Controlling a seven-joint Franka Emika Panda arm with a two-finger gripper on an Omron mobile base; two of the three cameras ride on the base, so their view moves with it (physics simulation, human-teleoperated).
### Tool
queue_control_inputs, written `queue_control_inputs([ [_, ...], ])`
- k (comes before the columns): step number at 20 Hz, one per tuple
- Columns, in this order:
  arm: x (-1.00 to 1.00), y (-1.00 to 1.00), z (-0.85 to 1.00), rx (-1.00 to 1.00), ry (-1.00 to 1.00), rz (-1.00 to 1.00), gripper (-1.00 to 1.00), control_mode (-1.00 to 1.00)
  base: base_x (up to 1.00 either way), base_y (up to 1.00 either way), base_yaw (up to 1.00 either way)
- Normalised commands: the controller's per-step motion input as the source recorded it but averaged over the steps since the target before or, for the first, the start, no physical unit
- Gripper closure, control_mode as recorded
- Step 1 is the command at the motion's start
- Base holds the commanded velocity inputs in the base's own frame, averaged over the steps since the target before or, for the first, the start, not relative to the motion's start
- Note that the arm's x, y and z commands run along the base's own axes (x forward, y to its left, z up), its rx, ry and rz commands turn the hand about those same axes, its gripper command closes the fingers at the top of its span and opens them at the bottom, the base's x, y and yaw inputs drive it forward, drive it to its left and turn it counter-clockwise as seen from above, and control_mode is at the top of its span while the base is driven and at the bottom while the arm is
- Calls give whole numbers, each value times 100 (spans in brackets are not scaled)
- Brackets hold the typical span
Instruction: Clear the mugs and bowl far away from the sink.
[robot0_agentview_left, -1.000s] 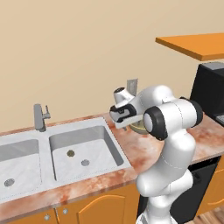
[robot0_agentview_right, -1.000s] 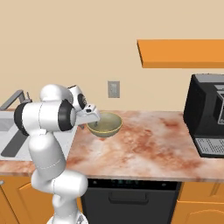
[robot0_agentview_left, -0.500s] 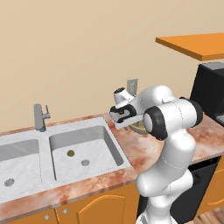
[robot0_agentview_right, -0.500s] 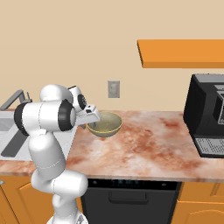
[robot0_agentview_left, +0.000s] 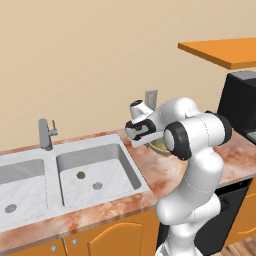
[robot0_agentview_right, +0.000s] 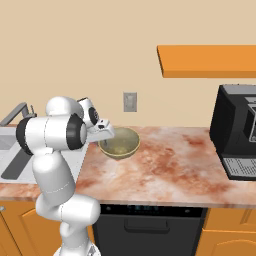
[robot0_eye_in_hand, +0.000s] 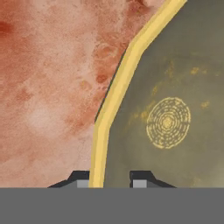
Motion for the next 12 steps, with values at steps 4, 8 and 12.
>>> queue_control_inputs([
  [4, -11, 0, 12, 0, 0, 17, 100, -100, 0, 0, 0],
  [8, -33, -18, 52, -6, 3, 46, 100, -100, 0, 0, 0],
  [12, -42, -1, 47, -12, 15, 72, 100, -100, 0, 0, 0],
])
